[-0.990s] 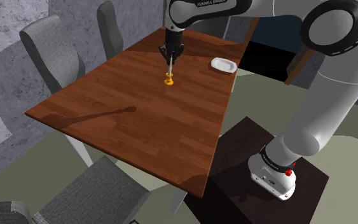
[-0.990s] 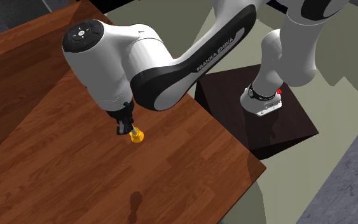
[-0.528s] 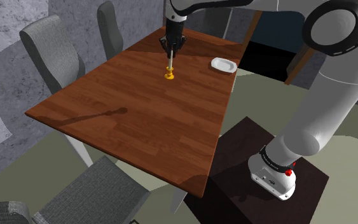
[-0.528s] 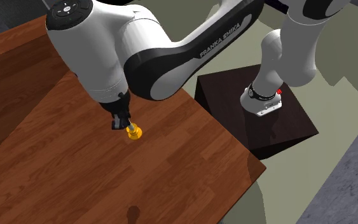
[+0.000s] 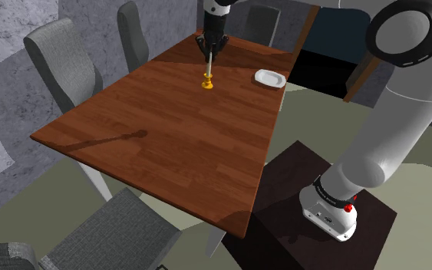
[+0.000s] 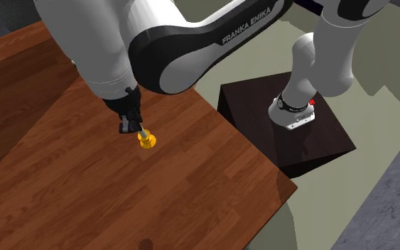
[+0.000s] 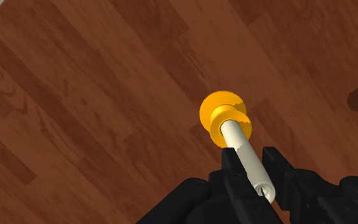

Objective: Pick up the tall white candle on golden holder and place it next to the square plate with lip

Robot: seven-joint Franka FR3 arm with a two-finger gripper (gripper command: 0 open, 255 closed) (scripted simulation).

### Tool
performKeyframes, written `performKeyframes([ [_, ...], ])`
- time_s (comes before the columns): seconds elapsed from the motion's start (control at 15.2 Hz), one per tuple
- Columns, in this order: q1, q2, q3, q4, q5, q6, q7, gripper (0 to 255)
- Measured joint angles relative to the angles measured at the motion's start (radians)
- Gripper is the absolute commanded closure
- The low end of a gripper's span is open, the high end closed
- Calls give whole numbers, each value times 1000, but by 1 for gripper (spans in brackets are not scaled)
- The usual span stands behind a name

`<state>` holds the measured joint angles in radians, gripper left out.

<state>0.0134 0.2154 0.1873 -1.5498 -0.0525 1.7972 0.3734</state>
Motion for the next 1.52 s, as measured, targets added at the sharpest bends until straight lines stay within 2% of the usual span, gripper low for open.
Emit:
performKeyframes([
  [0.4, -76, -2, -46, -54, 14, 54, -121, 255],
  [0.86, -166, 44, -100, -56, 27, 103, -266, 255],
  [1.25, -240, 111, -140, -13, 39, 129, -384, 255],
  [1.52, -292, 189, -163, 61, 48, 133, -461, 255],
])
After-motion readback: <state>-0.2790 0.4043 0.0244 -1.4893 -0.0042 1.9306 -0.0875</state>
